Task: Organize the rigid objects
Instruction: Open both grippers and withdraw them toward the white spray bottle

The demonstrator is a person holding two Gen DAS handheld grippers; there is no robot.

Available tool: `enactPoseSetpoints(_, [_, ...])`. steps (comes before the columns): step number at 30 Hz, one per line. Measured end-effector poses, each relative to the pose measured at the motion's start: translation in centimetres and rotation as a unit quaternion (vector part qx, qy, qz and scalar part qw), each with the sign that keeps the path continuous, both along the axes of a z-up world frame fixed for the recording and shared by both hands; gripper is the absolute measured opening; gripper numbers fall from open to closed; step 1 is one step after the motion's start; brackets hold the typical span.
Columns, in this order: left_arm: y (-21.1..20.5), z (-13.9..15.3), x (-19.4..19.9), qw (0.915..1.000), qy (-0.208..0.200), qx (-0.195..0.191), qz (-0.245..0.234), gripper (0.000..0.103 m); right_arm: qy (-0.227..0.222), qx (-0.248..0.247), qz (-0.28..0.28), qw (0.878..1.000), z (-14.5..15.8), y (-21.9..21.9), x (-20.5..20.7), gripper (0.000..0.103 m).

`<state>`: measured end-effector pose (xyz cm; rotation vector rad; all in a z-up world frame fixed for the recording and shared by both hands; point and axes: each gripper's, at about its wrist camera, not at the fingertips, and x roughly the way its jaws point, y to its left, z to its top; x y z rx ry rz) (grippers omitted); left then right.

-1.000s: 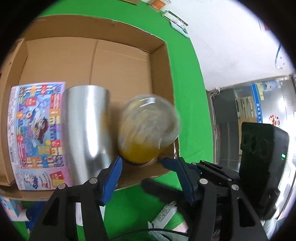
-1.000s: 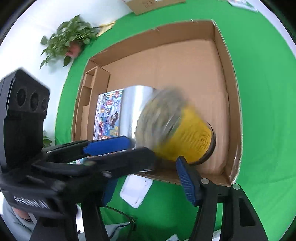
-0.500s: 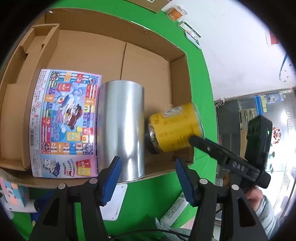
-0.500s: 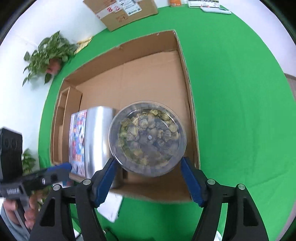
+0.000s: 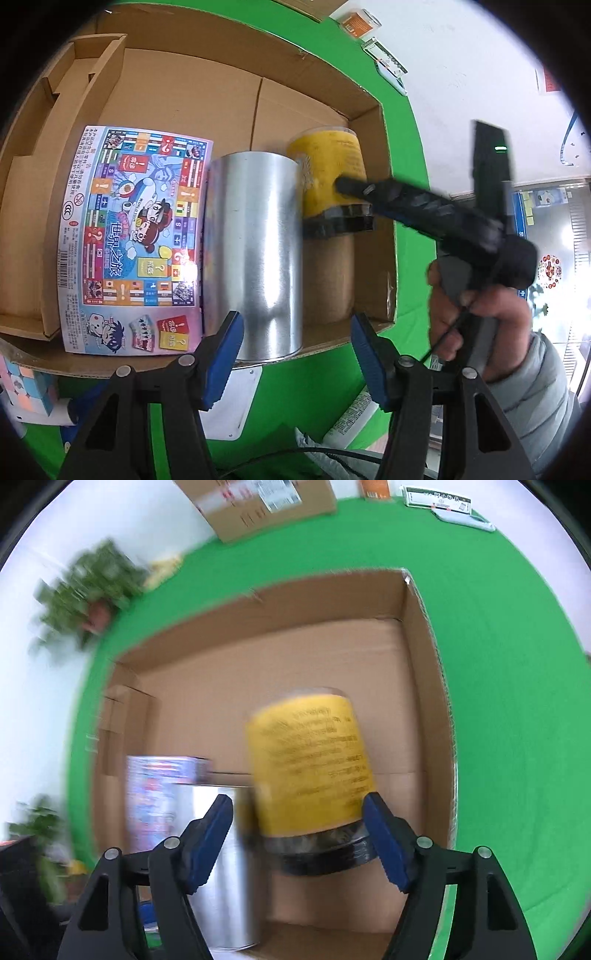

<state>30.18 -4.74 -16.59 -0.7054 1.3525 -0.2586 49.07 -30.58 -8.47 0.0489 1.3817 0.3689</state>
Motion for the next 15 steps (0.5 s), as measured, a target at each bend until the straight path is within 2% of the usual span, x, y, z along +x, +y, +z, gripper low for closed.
enactPoseSetpoints(6, [0.8,0.0,-0.4,1.0000,-0.003,0.002,0.005,0.058,0.010,0.015,0.001,1.000,-0.9,-0.7,-1.4,0.068])
enactPoseSetpoints(12, [0.1,0.6,-1.4,0.9997,-0.012,0.020,-0.009,0.059,0.075,0.014,-0.002,0.997,-2.1,-2.5,-8.1,0.069])
enactPoseSetpoints(15, [-0.4,1.3,-2.3,0.9983,-0.036,0.044,-0.008,0.060,0.079,0.014,0.014,0.997,-2.2,-2.7,-10.8,0.070])
